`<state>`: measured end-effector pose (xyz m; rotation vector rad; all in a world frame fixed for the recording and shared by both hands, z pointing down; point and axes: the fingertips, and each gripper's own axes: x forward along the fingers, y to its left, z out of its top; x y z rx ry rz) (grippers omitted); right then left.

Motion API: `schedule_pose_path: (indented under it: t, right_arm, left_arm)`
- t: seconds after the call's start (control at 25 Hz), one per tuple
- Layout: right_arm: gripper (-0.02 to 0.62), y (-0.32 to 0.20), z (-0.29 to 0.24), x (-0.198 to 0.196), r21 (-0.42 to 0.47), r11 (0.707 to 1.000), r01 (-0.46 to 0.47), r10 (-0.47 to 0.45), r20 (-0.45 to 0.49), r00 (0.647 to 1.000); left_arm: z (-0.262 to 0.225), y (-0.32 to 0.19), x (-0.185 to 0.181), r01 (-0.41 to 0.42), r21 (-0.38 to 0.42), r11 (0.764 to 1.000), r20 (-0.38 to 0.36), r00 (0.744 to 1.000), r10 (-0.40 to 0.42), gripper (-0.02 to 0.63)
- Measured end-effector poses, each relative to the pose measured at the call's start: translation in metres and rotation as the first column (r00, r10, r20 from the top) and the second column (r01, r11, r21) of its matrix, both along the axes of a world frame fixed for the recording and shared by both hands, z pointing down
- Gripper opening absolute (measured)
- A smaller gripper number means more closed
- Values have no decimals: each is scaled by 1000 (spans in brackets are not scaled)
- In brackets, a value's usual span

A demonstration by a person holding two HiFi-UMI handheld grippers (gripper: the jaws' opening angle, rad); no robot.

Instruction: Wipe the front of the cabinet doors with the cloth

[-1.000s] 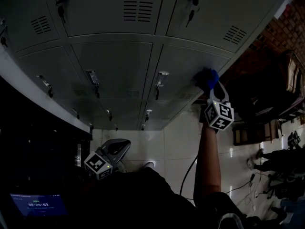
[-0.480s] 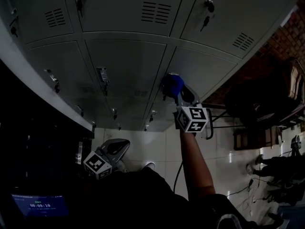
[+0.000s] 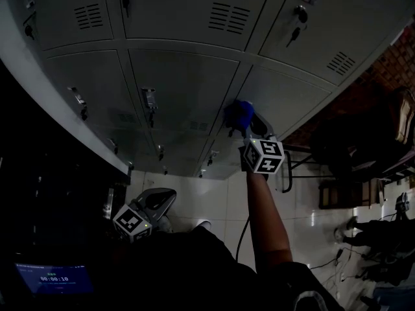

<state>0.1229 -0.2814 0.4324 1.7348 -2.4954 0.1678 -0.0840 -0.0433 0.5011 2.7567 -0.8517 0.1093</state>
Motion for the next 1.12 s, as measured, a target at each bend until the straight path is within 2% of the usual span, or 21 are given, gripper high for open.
schedule_pose_path:
  t: [0.24,0.36,0.44,0.68,0.84,1.12]
  right_arm:
    - [69,0,0,7,-2,1000,15,-15,-34,999]
    - [69,1,0,14,-1,1000,0,0,-32,999]
    - [69,2,1,23,-2,1000,-20,19,-28,999]
    - [69,3,6,61,-9,998,-63,62,-35,997]
    - [69,6,5,90,-9,994,-110,109,-36,993]
    - [69,9,3,142,-9,981,-195,195,-30,980]
  left_arm:
    - [3,1,8,-17,-9,1000,19,1000,17,0]
    - [6,0,11,-24,-13,1000,35,999,25,0]
    - [7,-1,11,-23,6,1000,18,1000,23,0]
    - [8,-1,16,-28,-21,999,43,999,29,0]
    - [10,-2,21,-34,5,999,19,999,34,0]
    - [10,-4,35,-47,-6,999,15,999,47,0]
